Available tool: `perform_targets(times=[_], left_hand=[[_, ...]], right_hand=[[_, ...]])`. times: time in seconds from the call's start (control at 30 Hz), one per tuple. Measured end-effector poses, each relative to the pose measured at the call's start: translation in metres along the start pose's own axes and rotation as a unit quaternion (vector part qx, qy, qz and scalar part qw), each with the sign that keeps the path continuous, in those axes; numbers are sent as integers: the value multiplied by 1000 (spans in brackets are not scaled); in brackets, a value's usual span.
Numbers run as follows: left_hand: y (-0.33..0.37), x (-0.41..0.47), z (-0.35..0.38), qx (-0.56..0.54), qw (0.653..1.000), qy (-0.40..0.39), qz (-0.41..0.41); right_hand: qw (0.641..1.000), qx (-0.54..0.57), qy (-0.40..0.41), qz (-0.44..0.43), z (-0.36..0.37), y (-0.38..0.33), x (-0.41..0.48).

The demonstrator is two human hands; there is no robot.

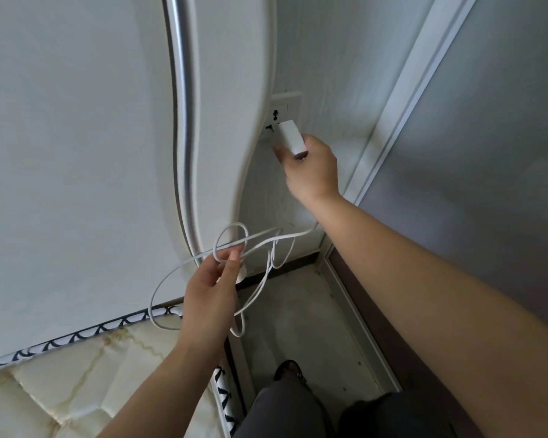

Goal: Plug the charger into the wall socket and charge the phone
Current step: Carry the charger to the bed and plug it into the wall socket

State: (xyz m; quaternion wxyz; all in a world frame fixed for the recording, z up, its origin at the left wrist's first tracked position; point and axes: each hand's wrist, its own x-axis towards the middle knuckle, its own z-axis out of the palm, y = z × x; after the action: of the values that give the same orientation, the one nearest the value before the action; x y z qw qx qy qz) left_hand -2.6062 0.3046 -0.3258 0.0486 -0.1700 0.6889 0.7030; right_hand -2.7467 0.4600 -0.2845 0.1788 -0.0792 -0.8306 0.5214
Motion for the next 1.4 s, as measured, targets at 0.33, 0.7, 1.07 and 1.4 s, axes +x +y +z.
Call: perform_targets(times=[0.33, 0.7, 1.07, 1.4], left_hand=[[14, -2, -19, 23, 999, 1, 36], [18, -2, -19, 24, 999, 9, 28], [16, -1, -18, 46, 998, 17, 42], [12, 2, -20, 50, 998, 13, 36]], right_hand=[[1000, -31, -3, 4, -3, -8, -4], [991, -130, 39, -15, 13, -32, 4], [999, -13, 25, 30, 5, -30, 4], [997, -52, 38, -51, -5, -19, -3]])
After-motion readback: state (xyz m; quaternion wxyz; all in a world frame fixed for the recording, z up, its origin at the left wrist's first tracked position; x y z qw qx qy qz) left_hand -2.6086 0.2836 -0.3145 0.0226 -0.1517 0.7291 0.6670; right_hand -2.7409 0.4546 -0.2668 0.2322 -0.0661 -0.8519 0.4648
